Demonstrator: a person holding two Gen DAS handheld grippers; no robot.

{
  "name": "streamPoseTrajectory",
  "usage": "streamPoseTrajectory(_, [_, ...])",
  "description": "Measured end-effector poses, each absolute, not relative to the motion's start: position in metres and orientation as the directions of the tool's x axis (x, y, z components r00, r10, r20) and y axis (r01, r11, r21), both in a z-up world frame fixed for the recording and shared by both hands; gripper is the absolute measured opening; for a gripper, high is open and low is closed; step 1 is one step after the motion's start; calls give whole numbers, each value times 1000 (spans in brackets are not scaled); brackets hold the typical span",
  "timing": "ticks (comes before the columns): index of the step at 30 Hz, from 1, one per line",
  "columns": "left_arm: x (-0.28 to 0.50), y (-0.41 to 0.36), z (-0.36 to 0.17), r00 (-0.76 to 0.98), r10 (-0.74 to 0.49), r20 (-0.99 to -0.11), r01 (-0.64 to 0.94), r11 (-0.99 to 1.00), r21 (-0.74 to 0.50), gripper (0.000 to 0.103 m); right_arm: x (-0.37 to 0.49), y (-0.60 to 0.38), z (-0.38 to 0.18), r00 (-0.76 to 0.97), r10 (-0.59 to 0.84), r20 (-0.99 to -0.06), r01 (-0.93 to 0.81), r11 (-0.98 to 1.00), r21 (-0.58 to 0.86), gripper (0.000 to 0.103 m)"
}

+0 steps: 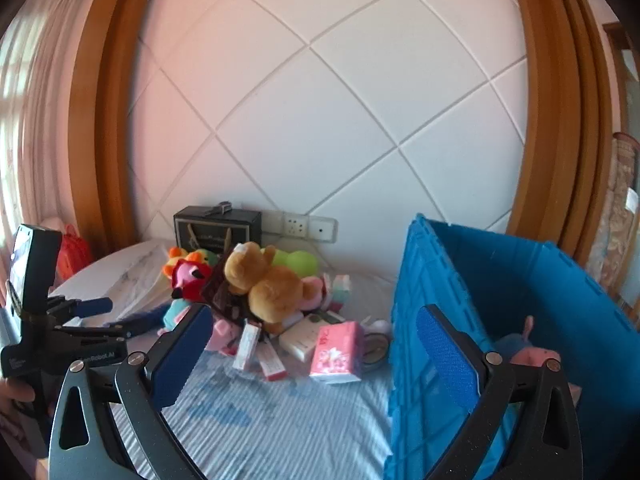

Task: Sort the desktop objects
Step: 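Move both grippers back to the pile on the table, then grasp the upright pink-and-white medicine box with the left gripper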

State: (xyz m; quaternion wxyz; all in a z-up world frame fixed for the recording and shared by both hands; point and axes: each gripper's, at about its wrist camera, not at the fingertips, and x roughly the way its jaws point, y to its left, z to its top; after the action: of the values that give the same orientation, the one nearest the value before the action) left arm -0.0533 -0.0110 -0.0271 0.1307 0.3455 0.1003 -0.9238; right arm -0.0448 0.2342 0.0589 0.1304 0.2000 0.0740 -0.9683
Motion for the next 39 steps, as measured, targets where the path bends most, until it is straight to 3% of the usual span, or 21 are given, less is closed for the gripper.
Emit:
streamPoseTrajectory(6, [-87, -22, -73, -705, -161, -691, 298, -951, -83, 66, -99, 215, 8, -827, -226, -515, 297, -953, -57, 103])
streamPoseTrajectory(13, [-161, -9, -139, -644, -66, -762, 220, -970, -101, 66, -157, 210, -62, -730, -189, -657, 283, -958, -38, 103])
streamPoseTrajectory(23, [-252, 0, -204, -587, -16, -809, 162, -982, -98, 66, -219, 221, -130, -621, -156, -768, 203, -979, 35, 103])
streamPoseTrajectory(26, [-268, 2, -217, -575, -15, -818, 142, -986, -82, 43, -229, 222, -142, -602, -157, -783, 197, -979, 46, 103])
streamPoseTrajectory(27, [-272, 0, -222, -566, -12, -824, 141, -987, -82, 29, -233, 221, -145, -598, -159, -786, 197, -979, 48, 103])
streamPoseTrajectory(39, [-202, -36, -221, -560, -20, -828, 240, -961, -139, 28, -254, 181, -176, -529, -252, -810, 318, -944, 86, 103])
